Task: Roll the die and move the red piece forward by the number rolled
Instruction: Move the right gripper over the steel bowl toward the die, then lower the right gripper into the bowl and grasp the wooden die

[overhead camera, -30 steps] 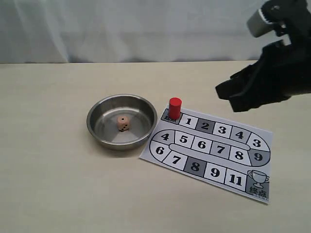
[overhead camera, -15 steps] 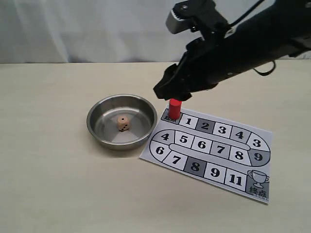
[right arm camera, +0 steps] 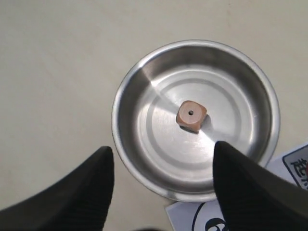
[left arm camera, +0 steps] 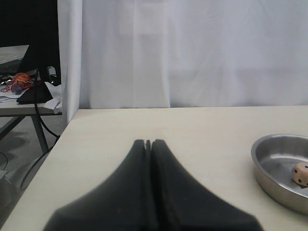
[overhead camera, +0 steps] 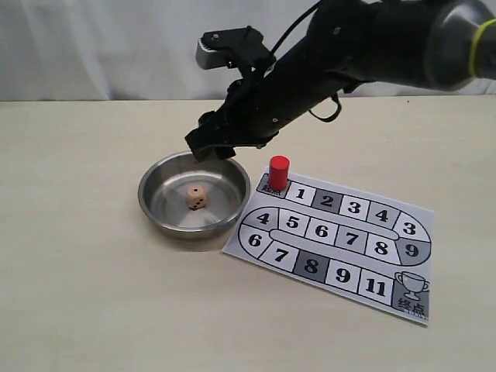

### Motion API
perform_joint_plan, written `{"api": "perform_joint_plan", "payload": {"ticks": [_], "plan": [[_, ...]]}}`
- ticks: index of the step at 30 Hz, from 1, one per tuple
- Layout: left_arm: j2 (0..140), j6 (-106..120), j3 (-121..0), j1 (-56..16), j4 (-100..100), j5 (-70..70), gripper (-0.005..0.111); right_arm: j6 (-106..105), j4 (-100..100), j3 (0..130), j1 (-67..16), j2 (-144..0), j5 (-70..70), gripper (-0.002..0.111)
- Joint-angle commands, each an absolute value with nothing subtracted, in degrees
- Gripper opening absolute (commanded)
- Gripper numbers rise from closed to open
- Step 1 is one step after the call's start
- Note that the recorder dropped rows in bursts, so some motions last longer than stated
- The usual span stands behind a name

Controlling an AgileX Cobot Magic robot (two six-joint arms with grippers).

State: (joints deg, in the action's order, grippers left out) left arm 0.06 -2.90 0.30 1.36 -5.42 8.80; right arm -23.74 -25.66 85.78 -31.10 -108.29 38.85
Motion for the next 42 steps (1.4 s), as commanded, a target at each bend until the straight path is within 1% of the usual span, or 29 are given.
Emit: {"api": "perform_joint_plan", "payload": {"ticks": [1, 6, 10, 17, 31, 42], "plan": [[0.0, -3.03, 0.0, 1.36, -5.34, 8.13, 0.0, -18.75, -19.38, 90.15, -33.59, -112.53, 38.86, 0.058], [0.0, -3.03, 0.0, 1.36, -5.34, 8.13, 0.0, -9.02, -9.22, 94.86, -36.05, -117.75, 38.86, 0.058], [0.0, -3.03, 0.0, 1.36, -5.34, 8.13, 0.0, -9.02, -9.22, 97.08, -36.81, -121.22, 35.52, 0.058], [0.0, -3.03, 0.0, 1.36, -5.34, 8.13, 0.0, -9.02, -11.08, 97.01, -36.81, -125.31, 28.55, 0.058], [0.0, -3.03, 0.0, 1.36, -5.34, 8.25, 0.0, -8.94, -7.2, 97.01, -36.7, -130.42, 26.6, 0.058], [0.0, -3.03, 0.0, 1.36, -5.34, 8.25, 0.0, -6.78, -6.34, 97.01, -36.7, -131.42, 23.63, 0.058]]}}
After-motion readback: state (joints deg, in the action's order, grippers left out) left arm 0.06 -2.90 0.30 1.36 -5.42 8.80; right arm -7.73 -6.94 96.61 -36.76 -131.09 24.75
